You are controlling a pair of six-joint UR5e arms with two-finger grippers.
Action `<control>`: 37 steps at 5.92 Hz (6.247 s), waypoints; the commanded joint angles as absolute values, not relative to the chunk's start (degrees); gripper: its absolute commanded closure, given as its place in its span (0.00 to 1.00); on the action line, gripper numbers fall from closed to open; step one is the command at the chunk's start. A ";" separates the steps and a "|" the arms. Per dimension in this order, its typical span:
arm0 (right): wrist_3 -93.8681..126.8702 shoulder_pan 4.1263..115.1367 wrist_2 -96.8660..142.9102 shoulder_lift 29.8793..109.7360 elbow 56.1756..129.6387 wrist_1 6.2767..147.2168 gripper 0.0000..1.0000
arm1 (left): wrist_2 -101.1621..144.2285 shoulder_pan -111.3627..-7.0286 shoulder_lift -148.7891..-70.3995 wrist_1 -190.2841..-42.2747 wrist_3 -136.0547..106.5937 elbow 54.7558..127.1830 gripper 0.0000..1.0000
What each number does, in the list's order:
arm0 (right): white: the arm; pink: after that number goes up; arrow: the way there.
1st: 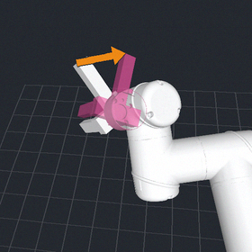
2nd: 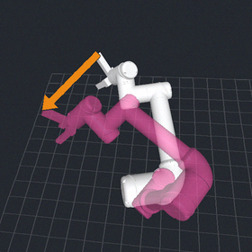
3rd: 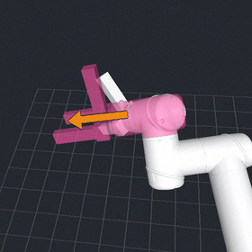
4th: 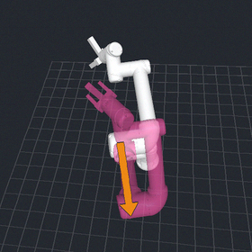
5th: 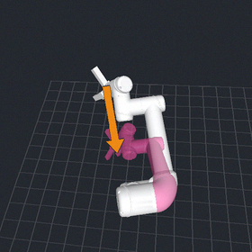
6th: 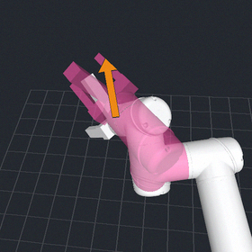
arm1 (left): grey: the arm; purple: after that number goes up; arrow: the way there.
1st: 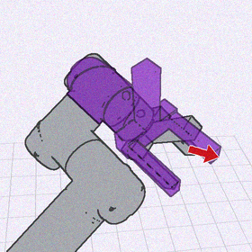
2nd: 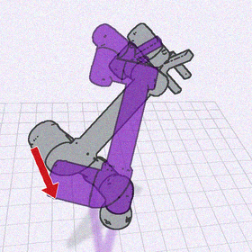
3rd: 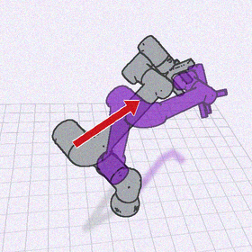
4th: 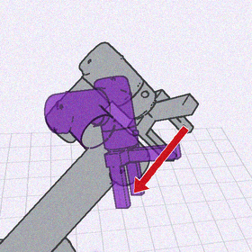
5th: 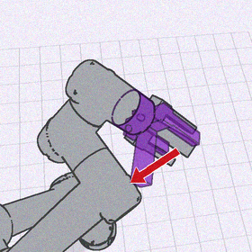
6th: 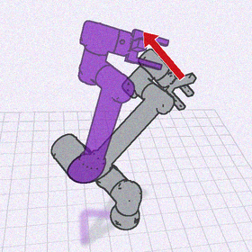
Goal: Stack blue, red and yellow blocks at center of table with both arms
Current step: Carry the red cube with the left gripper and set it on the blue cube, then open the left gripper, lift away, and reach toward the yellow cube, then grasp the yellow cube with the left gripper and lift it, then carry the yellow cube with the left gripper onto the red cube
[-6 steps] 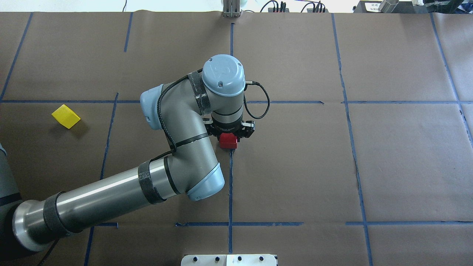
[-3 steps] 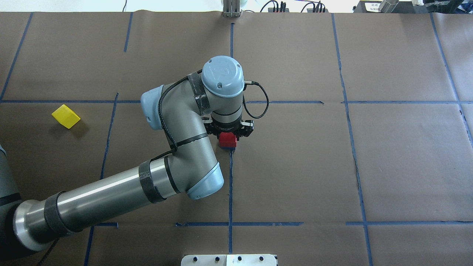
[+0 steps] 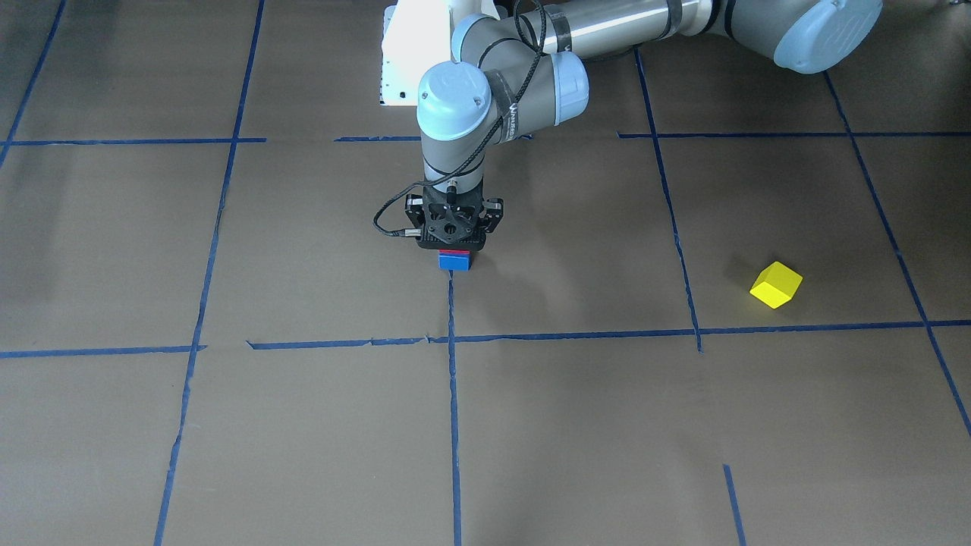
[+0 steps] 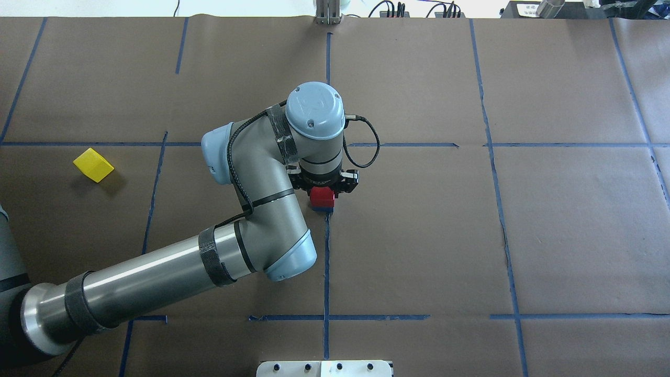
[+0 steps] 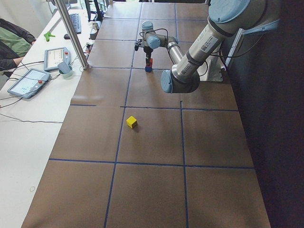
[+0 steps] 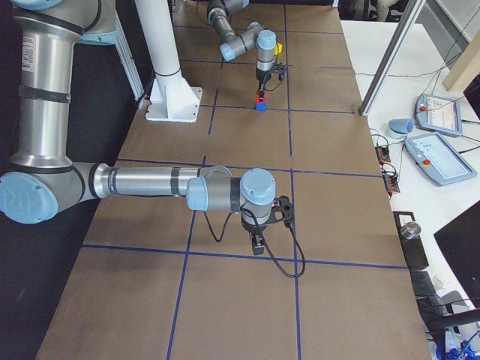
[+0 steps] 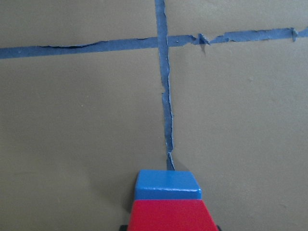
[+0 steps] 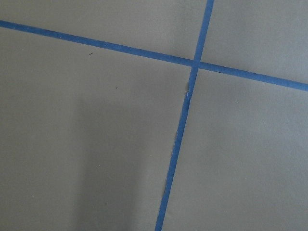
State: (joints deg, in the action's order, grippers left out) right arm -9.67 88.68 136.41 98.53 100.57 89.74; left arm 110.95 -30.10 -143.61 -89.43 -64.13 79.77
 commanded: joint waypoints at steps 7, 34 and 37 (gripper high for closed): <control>-9.76 88.59 136.41 98.53 100.02 89.74 0.00 | 110.83 -32.24 -143.53 -92.55 -63.72 80.85 0.00; -9.76 88.59 136.41 98.53 99.58 89.65 0.00 | 112.88 -35.36 -138.46 -77.91 -64.56 95.55 0.90; -9.76 88.59 136.41 98.53 99.58 89.65 0.00 | 108.21 -29.46 -145.36 -78.05 -67.76 87.82 0.85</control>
